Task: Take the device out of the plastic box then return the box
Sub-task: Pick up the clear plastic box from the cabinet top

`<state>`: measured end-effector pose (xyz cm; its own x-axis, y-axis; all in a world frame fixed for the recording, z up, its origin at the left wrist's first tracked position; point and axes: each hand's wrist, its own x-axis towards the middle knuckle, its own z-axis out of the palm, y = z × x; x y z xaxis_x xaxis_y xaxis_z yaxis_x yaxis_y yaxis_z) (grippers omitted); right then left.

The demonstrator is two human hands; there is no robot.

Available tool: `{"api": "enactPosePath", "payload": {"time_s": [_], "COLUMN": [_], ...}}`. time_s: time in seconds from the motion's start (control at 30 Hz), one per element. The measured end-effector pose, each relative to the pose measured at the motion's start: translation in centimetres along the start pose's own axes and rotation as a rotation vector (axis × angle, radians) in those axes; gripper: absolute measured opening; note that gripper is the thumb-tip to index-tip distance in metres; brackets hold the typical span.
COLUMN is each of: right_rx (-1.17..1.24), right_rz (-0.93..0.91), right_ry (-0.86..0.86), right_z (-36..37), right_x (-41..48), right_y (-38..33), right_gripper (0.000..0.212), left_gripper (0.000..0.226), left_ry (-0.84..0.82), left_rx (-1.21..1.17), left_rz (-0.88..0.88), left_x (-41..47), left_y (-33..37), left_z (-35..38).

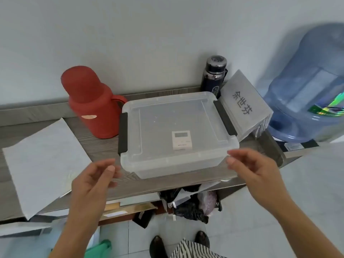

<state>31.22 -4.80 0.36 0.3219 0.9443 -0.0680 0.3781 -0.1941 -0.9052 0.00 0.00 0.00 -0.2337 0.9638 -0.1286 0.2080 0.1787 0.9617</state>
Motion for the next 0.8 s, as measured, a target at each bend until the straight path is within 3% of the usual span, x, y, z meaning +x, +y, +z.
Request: {"api": "enactPosePath", "payload": {"time_s": [0.13, 0.33, 0.53, 0.8], "right_rx": [-0.19, -0.29, -0.171, 0.122], "right_rz": [-0.094, 0.063, 0.15, 0.112], "right_ry": [0.258, 0.126, 0.145, 0.112], "right_z": [-0.1, 1.6, 2.3, 1.7], "right_x": [5.4, 10.9, 10.7, 6.4], "right_y": [-1.7, -1.3, -0.9, -3.8], "right_gripper": [0.02, 0.044, 0.048, 0.04], "left_gripper": [0.024, 0.047, 0.049, 0.044], "left_ry": [-0.018, -0.15, -0.137, -0.049], "left_rx": [0.121, 0.157, 0.11, 0.034], "left_rz": [0.077, 0.061, 0.077, 0.153], "left_x": [3.8, 8.0, 8.1, 4.1], "left_y": [0.9, 0.0, -0.3, 1.9], "left_z": [1.1, 3.9, 3.9, 0.0]}}
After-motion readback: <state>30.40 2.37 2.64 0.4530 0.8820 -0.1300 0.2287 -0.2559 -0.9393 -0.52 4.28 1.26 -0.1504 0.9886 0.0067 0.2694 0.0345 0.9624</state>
